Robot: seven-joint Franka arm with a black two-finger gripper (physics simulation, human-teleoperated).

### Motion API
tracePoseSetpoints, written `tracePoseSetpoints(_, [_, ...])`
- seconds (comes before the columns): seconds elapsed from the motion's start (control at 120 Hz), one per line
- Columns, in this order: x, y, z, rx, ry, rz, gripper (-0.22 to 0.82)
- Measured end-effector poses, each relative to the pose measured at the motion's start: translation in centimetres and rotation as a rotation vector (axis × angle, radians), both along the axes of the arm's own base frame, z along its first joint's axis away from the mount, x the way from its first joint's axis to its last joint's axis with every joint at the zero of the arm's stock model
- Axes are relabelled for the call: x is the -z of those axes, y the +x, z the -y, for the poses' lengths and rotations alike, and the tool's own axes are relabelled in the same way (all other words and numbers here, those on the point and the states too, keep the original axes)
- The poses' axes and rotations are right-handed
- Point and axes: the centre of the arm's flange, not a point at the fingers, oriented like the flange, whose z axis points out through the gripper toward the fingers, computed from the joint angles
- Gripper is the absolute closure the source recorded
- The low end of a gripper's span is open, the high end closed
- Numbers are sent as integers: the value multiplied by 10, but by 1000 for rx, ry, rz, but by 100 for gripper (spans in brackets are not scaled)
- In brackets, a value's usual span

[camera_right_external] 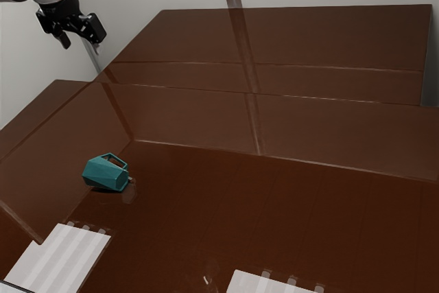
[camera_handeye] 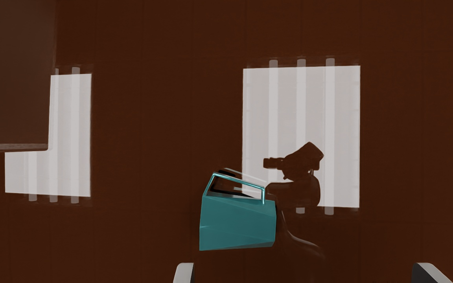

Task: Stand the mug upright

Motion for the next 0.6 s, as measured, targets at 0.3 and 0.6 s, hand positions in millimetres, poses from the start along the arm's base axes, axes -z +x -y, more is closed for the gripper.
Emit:
tracePoseSetpoints(0.3, [17, 3, -4, 15, 0, -27, 0])
tracePoseSetpoints(0.6, [80, 27, -33, -71, -222, -105, 0])
